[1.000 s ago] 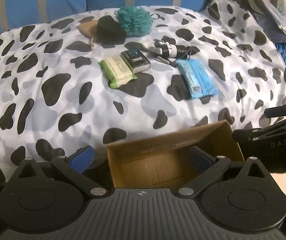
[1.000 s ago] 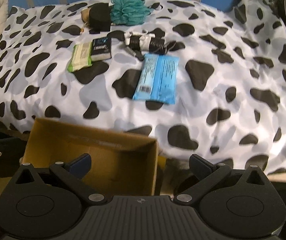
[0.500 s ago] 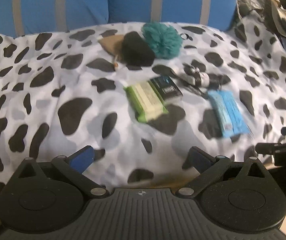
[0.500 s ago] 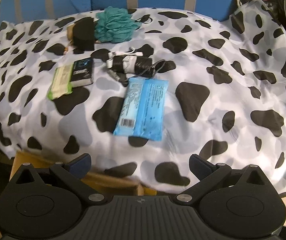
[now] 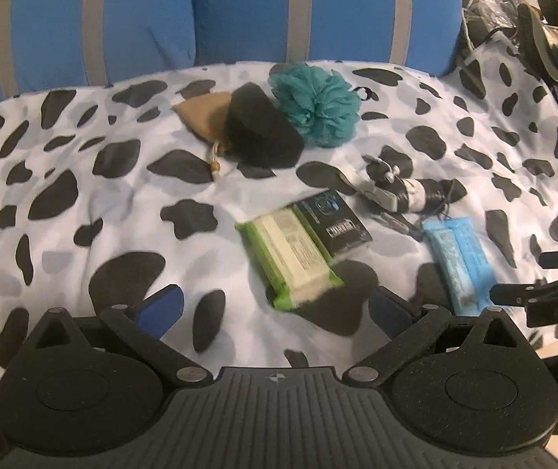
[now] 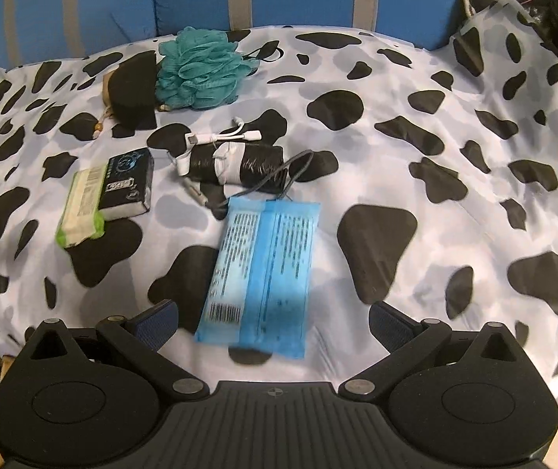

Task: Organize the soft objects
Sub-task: 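Grasp the green soap bar with the left tool while the right tool grasps the blue wipe packet, then carry the soap bar and wipe packet to the box and release both, then withdraw both tools from the box back toward the bedspread, then grasp the black tissue pack with the left tool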

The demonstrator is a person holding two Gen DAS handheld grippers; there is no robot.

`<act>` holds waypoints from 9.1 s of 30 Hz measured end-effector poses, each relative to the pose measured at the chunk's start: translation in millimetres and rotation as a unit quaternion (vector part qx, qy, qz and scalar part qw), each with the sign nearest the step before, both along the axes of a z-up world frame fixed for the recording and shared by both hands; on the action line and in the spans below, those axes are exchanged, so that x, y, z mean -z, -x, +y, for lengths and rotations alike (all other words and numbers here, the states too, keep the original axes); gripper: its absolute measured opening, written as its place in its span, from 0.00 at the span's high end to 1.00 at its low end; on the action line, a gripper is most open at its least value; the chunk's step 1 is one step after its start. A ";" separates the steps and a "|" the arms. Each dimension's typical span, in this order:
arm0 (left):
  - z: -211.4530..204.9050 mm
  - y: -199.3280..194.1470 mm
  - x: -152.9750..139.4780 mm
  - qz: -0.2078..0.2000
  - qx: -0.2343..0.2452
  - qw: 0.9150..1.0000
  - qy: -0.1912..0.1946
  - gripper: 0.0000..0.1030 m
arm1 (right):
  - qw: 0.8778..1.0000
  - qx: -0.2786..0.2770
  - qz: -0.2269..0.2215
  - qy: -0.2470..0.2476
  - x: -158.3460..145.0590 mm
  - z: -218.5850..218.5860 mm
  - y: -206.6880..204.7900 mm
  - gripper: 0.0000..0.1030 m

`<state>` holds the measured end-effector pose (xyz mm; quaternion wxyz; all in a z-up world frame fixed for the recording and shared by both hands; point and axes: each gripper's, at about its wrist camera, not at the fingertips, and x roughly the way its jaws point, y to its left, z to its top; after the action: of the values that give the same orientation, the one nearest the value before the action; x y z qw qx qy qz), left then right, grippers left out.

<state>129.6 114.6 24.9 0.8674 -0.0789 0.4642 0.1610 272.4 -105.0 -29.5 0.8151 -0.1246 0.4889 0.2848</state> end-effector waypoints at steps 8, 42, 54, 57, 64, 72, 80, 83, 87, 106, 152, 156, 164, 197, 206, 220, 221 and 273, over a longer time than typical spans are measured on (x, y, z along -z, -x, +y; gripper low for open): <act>4.7 -2.1 11.9 0.000 0.009 1.000 -0.012 0.00 | 1.000 -0.001 0.000 0.007 26.6 21.6 -18.5 0.00; 20.8 -31.2 40.3 0.031 -0.052 0.998 0.016 0.00 | 0.999 0.022 -0.023 -0.005 3.3 21.0 -28.7 0.35; 34.2 -68.8 72.6 0.073 -0.080 0.993 0.040 0.11 | 0.998 0.044 -0.024 -0.044 -27.4 -19.5 -23.9 0.35; 40.3 -72.0 75.5 0.060 -0.092 0.991 0.072 0.11 | 0.997 0.054 -0.014 -0.057 -31.2 -32.8 -20.4 0.35; 31.8 -85.9 79.0 0.056 -0.084 0.992 0.080 0.11 | 0.995 0.070 0.011 -0.064 -26.8 -48.1 -19.3 0.35; 22.0 -90.4 87.9 0.069 -0.079 0.994 0.034 0.27 | 0.996 0.067 0.021 -0.057 -19.4 -47.0 -17.5 0.35; 30.9 -79.3 78.4 0.054 -0.096 0.992 0.055 0.53 | 0.996 0.059 0.019 -0.061 -21.8 -43.4 -15.8 0.35; 30.4 -73.5 72.2 0.047 -0.093 0.992 0.065 0.53 | 0.996 0.057 0.017 -0.064 -23.4 -42.7 -14.5 0.35; 23.3 -63.4 57.6 0.027 -0.076 0.995 0.059 0.54 | 0.996 0.057 0.015 -0.071 -27.4 -42.9 -10.8 0.35; -41.7 19.9 17.2 -0.020 0.018 0.999 0.046 0.54 | 0.995 0.025 0.026 -0.088 -37.4 -34.7 38.7 0.35; -85.5 102.9 49.2 0.109 0.021 0.988 0.110 0.53 | 0.983 -0.082 0.158 0.038 13.9 -11.0 144.4 0.34; -80.3 99.6 51.6 0.114 0.003 0.987 0.111 0.50 | 0.983 -0.080 0.155 0.053 16.6 -9.1 144.1 0.31; -73.1 97.6 54.0 0.122 -0.022 0.986 0.111 0.30 | 0.986 -0.081 0.131 0.060 12.9 -8.5 144.5 0.00; -61.1 94.5 29.8 0.023 -0.052 0.991 0.121 0.30 | 0.998 -0.048 0.015 0.034 -15.2 -18.1 134.0 0.00; -64.2 89.6 31.6 0.027 -0.046 0.991 0.120 0.30 | 0.999 -0.027 0.005 0.024 -19.0 -24.5 122.7 0.00; -64.5 72.8 23.8 0.018 -0.025 0.994 0.105 0.30 | 0.999 -0.022 -0.032 0.031 -25.9 -24.0 98.2 0.00; -63.7 70.6 23.1 0.018 -0.021 0.994 0.104 0.30 | 0.999 -0.023 -0.033 0.032 -26.3 -23.6 95.0 0.00; -15.7 -85.9 59.7 -0.045 0.209 0.975 -0.055 0.10 | 1.000 0.003 -0.028 -0.004 -33.2 -9.4 -9.0 0.00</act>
<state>215.5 98.8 -34.7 0.9048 0.0605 0.4214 -0.0022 281.4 -114.4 3.7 0.8299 -0.1282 0.4649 0.2805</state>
